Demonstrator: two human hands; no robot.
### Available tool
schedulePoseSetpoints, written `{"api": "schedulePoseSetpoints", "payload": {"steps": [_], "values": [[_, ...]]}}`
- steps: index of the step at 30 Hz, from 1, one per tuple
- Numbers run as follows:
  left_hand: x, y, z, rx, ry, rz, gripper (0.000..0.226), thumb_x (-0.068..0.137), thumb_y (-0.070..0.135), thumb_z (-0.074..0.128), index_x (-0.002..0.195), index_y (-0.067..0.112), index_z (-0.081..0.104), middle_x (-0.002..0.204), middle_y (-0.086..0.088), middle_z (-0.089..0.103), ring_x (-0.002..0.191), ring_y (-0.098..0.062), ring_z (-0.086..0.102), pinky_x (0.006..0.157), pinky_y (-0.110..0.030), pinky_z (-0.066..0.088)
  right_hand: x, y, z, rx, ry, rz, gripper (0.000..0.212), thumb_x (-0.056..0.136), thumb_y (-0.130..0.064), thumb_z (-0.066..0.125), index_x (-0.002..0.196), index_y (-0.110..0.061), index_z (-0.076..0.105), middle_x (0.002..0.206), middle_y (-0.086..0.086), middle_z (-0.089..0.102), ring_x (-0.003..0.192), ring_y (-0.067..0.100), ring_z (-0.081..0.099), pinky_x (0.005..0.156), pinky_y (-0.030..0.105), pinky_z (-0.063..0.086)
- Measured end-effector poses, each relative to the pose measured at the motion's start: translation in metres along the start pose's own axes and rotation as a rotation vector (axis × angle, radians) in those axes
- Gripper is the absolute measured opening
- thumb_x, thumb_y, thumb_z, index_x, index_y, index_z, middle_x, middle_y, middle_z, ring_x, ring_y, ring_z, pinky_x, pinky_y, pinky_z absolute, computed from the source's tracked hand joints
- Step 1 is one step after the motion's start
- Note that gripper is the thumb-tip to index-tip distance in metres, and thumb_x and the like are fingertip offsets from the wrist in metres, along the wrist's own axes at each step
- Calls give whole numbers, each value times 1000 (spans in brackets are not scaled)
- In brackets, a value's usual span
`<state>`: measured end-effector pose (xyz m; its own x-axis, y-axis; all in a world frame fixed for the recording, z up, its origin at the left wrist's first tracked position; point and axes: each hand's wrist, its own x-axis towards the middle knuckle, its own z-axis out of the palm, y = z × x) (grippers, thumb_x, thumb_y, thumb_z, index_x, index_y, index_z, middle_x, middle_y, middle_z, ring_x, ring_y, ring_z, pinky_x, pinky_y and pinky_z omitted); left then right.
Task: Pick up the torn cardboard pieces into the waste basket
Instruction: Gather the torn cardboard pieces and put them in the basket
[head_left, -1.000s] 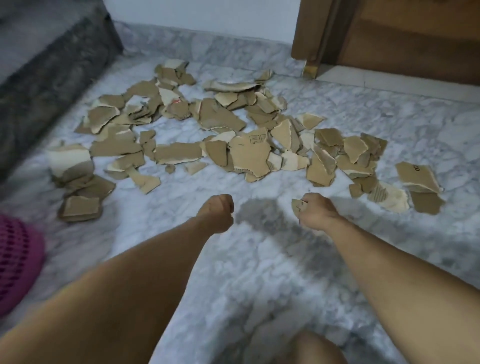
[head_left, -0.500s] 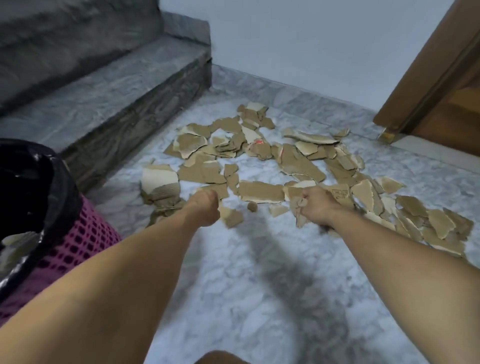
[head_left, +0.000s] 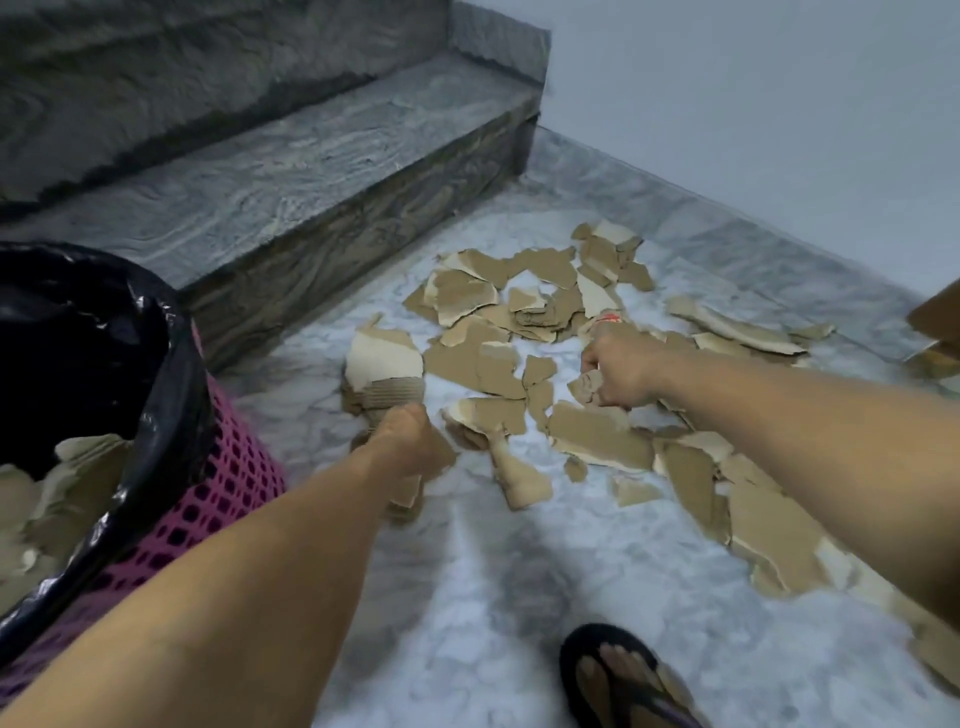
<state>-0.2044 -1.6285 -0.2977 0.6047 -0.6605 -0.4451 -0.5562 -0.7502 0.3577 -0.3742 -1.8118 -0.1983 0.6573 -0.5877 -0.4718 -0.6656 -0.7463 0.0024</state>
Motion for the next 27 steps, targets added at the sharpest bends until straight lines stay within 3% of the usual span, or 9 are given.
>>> {"api": "schedulePoseSetpoints", "payload": {"steps": [4,10,13,17,21,25,27], "values": [[27,-11,3,-99,29,-93,31,86,25,64,108,3,63,111,-17,67,104,-32,63,85,-33,49,61,1,-7,-21,-33,-43,31,83,-20,72,110,-6,67,104,10,69,104,28,63,85,36,55],[70,-12,-6,-114,-8,-192,26,73,27,77,87,13,60,103,-10,67,91,-27,63,71,-28,50,140,-26,11,55,-78,-205,34,85,-24,74,112,-4,67,111,11,68,106,26,62,85,31,51],[90,-8,-6,-30,-10,-221,37,75,27,73,108,14,63,113,-11,65,104,-28,61,83,-29,50,166,-43,27,87,-120,-267,40,84,-23,75,120,-10,62,120,10,63,111,26,59,82,27,46],[99,-7,-4,-12,75,-244,72,72,47,73,131,19,44,137,-10,34,129,-33,30,107,-40,36,203,-45,21,104,-98,-282,41,86,-25,71,123,-13,59,121,10,62,109,28,61,84,29,49],[109,-21,-11,-147,198,-424,90,54,62,73,126,22,37,132,-8,27,121,-35,32,100,-45,36,245,-14,1,153,85,-111,34,86,-23,65,116,-7,60,116,14,62,111,33,61,85,34,52],[131,-33,-13,-465,276,-617,100,56,54,83,135,17,35,136,-15,33,123,-36,34,103,-49,37,280,20,-2,223,38,227,85,78,-61,65,140,-8,40,136,18,49,125,37,50,95,39,48],[137,-33,-13,-504,300,-663,97,58,46,87,135,14,36,135,-16,35,123,-35,34,101,-47,39,293,27,1,256,-45,311,98,77,-74,55,146,-7,36,144,19,44,130,37,47,103,42,45]]}}
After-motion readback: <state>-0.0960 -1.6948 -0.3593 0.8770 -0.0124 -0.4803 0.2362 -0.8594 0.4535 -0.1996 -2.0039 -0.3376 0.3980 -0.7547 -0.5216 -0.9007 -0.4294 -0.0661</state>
